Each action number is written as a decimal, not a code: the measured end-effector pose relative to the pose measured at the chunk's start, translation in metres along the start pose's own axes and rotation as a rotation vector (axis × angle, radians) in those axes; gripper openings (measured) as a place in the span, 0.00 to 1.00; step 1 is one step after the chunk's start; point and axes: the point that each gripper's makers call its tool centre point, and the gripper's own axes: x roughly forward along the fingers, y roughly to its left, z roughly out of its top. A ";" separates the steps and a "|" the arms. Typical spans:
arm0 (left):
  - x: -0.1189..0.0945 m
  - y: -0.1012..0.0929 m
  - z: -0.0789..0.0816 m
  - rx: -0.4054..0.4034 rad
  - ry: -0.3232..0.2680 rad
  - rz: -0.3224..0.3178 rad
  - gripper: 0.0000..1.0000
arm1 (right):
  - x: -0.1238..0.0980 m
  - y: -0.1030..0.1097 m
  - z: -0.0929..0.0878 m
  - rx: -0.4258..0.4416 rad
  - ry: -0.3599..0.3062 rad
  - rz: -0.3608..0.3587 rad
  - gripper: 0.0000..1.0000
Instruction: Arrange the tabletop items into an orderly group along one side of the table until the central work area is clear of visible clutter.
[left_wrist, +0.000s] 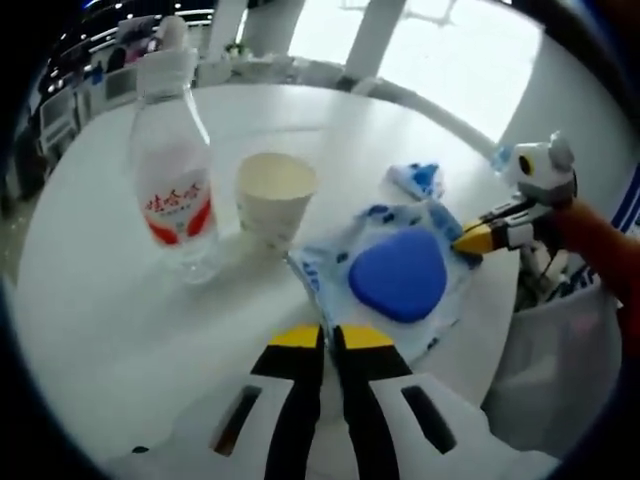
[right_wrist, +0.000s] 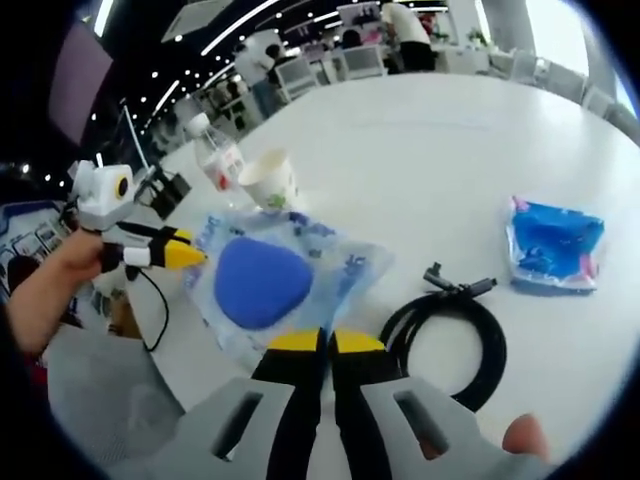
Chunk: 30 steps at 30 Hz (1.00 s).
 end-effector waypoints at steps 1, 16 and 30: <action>0.000 -0.001 0.000 0.001 0.000 0.000 0.02 | 0.000 -0.001 0.000 0.001 -0.001 -0.001 0.03; 0.014 -0.020 0.022 0.035 -0.003 -0.012 0.02 | -0.018 -0.025 0.007 0.016 -0.028 -0.030 0.03; 0.031 -0.033 0.042 0.059 -0.005 -0.009 0.02 | -0.029 -0.051 0.019 0.020 -0.053 -0.048 0.03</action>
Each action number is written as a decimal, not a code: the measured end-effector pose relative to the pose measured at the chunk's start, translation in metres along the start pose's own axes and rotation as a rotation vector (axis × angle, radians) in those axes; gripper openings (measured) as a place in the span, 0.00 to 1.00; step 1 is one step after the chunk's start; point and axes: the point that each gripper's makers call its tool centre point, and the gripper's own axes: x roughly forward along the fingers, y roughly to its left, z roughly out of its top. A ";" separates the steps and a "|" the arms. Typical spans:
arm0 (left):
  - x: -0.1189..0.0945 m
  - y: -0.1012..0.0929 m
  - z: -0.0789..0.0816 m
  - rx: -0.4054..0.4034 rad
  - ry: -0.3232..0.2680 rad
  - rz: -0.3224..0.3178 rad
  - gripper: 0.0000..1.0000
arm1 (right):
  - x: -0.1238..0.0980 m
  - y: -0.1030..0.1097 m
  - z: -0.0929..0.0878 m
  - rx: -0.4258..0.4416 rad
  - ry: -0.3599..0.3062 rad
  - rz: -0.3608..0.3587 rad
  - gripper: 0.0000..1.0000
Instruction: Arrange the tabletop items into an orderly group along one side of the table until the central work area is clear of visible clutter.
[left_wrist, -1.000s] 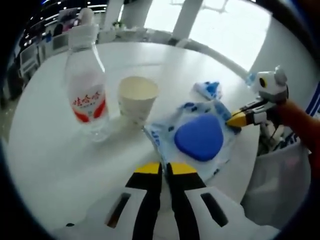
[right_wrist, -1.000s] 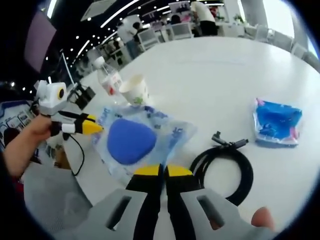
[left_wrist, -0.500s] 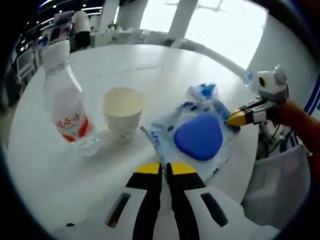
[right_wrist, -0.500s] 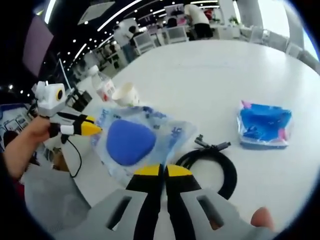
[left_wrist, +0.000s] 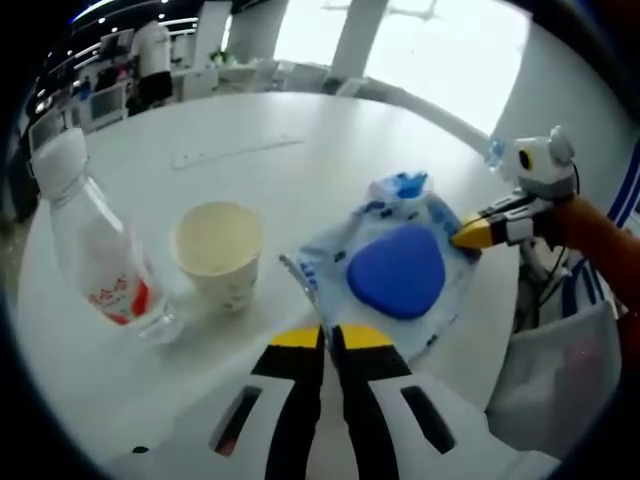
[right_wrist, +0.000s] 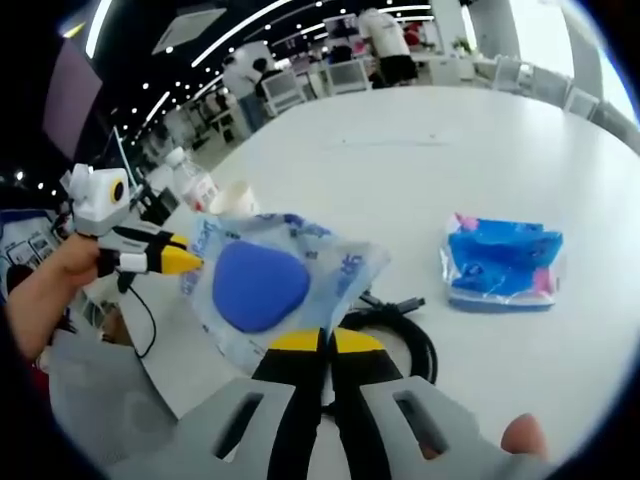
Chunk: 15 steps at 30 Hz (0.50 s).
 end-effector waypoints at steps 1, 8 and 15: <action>0.001 0.000 0.002 0.002 0.000 0.001 0.02 | 0.000 -0.001 0.001 0.001 -0.002 0.000 0.02; 0.011 -0.003 0.014 0.011 0.000 0.003 0.02 | -0.002 -0.014 0.007 0.008 -0.012 -0.004 0.02; 0.020 -0.006 0.025 0.021 -0.001 0.002 0.02 | -0.004 -0.027 0.012 0.020 -0.021 -0.011 0.02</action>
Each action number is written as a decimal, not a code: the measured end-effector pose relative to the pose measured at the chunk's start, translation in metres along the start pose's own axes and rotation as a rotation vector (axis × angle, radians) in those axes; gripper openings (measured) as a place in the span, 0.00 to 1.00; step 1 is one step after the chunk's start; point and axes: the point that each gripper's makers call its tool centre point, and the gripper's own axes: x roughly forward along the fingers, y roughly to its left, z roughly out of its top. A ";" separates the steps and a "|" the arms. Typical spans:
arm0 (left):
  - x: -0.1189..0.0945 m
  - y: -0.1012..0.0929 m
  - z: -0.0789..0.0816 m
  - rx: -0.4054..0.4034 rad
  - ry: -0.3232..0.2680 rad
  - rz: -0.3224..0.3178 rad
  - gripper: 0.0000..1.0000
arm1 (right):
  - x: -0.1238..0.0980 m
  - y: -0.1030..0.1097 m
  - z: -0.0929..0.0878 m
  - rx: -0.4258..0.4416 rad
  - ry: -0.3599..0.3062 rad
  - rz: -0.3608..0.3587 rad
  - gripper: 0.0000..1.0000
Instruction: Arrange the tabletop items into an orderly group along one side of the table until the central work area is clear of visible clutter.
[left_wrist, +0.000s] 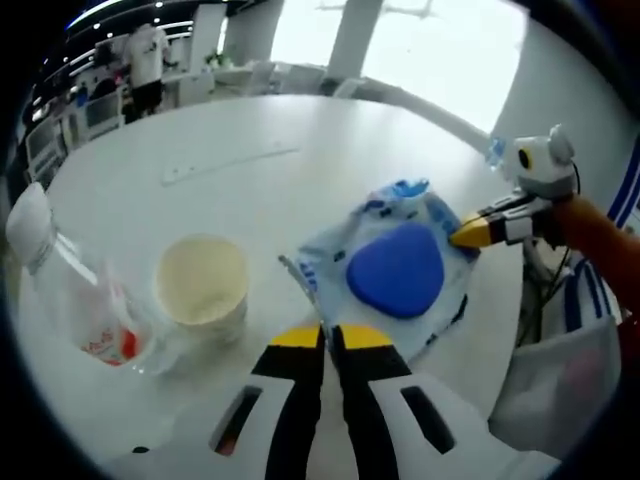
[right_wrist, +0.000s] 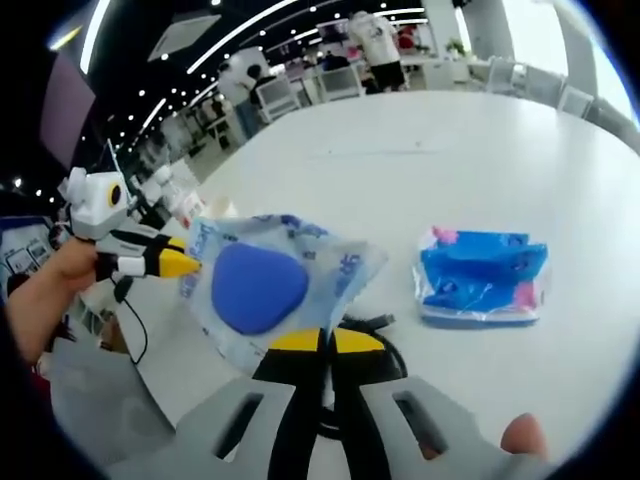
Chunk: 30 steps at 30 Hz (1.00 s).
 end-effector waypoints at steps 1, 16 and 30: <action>0.001 0.000 0.002 0.001 -0.001 0.000 0.02 | 0.000 -0.002 0.001 0.002 -0.002 -0.002 0.02; 0.007 0.006 0.027 0.009 -0.020 0.015 0.01 | 0.002 -0.014 0.025 0.006 -0.043 -0.011 0.02; 0.013 0.020 0.044 0.009 -0.040 0.055 0.01 | 0.016 -0.023 0.046 0.011 -0.065 -0.018 0.02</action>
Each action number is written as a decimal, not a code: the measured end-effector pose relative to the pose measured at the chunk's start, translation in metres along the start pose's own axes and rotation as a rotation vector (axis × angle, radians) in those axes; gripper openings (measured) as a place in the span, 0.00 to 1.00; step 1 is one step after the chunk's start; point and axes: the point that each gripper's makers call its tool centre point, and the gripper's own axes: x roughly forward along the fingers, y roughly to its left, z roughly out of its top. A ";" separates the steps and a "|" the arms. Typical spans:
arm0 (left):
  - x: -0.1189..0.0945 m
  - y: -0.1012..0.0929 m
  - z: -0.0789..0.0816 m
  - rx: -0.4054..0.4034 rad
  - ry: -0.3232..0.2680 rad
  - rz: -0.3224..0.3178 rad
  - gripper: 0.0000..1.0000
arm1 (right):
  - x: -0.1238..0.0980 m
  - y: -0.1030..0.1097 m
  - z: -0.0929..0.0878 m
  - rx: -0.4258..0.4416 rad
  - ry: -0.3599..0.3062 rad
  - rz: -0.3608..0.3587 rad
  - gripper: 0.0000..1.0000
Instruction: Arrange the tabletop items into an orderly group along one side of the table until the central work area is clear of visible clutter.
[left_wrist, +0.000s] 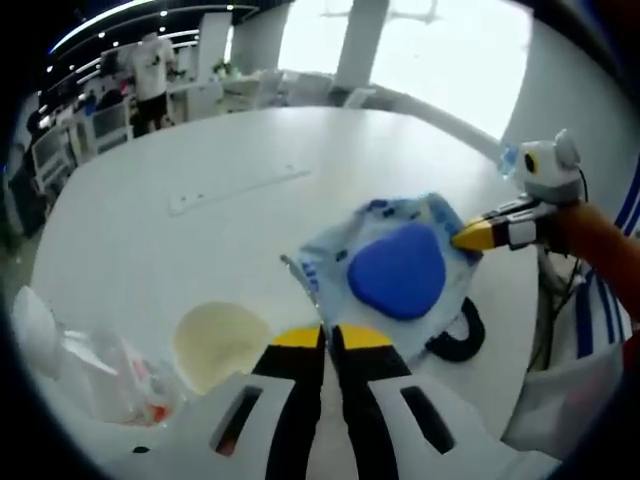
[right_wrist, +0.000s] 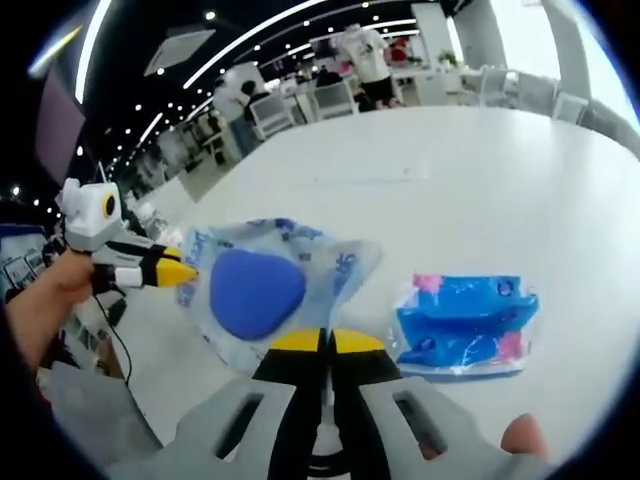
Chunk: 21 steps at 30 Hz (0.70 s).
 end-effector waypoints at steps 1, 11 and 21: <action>0.001 0.002 0.000 -0.002 0.001 0.006 0.01 | 0.002 -0.001 0.001 0.003 -0.002 0.002 0.02; 0.015 0.014 0.007 -0.023 -0.008 0.044 0.01 | 0.016 -0.009 0.007 0.004 -0.006 -0.008 0.02; 0.027 0.022 0.008 -0.018 0.011 0.069 0.01 | 0.029 -0.016 0.006 0.005 0.006 -0.014 0.02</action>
